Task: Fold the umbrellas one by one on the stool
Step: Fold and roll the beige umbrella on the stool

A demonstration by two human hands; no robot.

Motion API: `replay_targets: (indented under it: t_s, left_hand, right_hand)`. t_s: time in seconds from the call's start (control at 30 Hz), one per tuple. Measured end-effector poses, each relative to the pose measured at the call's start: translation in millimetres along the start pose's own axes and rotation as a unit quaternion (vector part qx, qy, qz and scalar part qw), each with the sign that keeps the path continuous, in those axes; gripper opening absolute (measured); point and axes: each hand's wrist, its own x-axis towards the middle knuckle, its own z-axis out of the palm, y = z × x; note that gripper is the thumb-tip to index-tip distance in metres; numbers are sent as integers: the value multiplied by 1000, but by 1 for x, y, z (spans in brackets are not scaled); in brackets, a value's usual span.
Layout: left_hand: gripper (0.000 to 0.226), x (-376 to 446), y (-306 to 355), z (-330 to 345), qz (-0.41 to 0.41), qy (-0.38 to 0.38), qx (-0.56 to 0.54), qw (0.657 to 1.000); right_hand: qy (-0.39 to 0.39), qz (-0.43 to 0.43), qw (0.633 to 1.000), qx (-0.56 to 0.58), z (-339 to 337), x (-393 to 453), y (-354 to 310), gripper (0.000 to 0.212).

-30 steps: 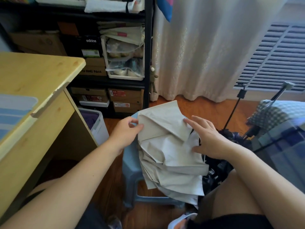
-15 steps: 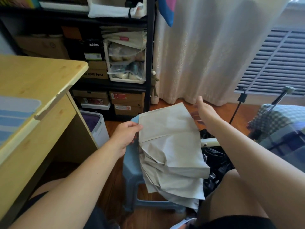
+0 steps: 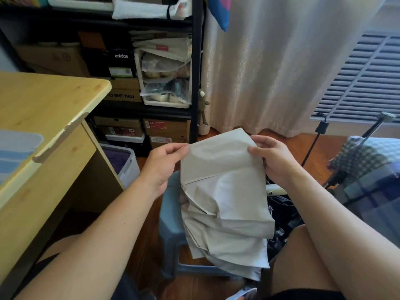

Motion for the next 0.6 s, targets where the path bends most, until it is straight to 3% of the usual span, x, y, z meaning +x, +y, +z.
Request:
replay_targets:
  t_s: [0.07,0.13,0.2,0.3,0.4,0.5,0.6]
  left_hand:
    - [10,0,-1,0,25,36,52,998]
    - [18,-5,-2,2,50,113,125,984]
    - [21,-16,2,3,79,144,190,968]
    - [5,-48,12,5,114,13,325,939]
    - [7,-88,14,-4,107,-133,400,900]
    - [5,-110,5,-20,145,-185,459,857]
    - [17,-119,-10,-23,250,-186,465,829]
  right_hand:
    - [31,-12,999,-10,3,1,3,21]
    - [70,-19,994,-83,7,5,11,20]
    - [103,-26,980,-168,11,9,20,23]
    - [117,-43,954,-274,17,10,25,29]
    - [136,-84,931,-328,15,-7,13,28]
    - [137,-69,905,-397,0,-41,-1,20]
    - [79,44,896,-434,-20,-79,3,33]
